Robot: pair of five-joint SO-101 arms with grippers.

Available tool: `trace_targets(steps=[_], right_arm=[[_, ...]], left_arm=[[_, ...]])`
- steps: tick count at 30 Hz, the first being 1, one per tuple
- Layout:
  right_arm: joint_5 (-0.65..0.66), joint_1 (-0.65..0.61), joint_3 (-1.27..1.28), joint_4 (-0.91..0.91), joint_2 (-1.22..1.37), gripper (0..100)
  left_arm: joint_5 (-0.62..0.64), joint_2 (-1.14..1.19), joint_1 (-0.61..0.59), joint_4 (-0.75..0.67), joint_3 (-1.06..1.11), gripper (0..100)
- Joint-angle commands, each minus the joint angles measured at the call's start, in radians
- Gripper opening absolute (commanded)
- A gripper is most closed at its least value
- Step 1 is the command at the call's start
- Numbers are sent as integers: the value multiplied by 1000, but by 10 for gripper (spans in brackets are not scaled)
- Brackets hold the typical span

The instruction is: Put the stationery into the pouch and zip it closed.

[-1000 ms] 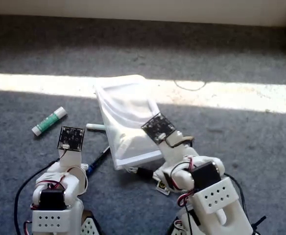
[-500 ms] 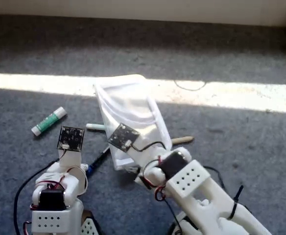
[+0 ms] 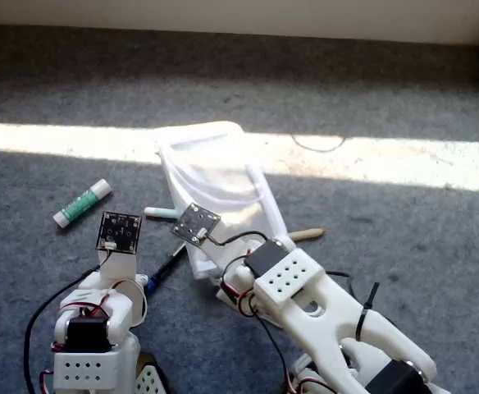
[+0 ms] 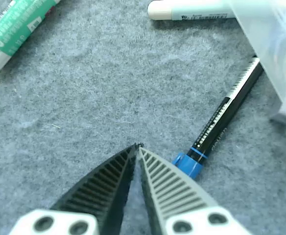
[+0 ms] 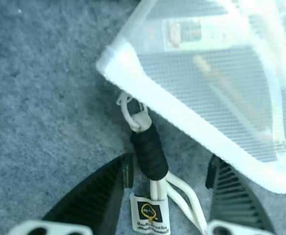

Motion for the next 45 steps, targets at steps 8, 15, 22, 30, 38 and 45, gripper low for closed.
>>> trace_targets(steps=[8,15,22,30,38,45], right_arm=[[6,-13,-42,-68,61,253],[6,-61,30,-48,-2,253],[-25,-85,76,-79,-45,253],[-21,-81,114,-163,48,252],[-25,-81,114,-170,116,165],[-26,-79,120,-170,113,149]], left_arm=[[9,-7,-5,5,19,7],[9,-7,-5,5,19,7],[9,-7,-5,5,19,7],[9,-7,-5,5,19,7],[9,-7,-5,5,19,7],[9,-7,-5,5,19,7]])
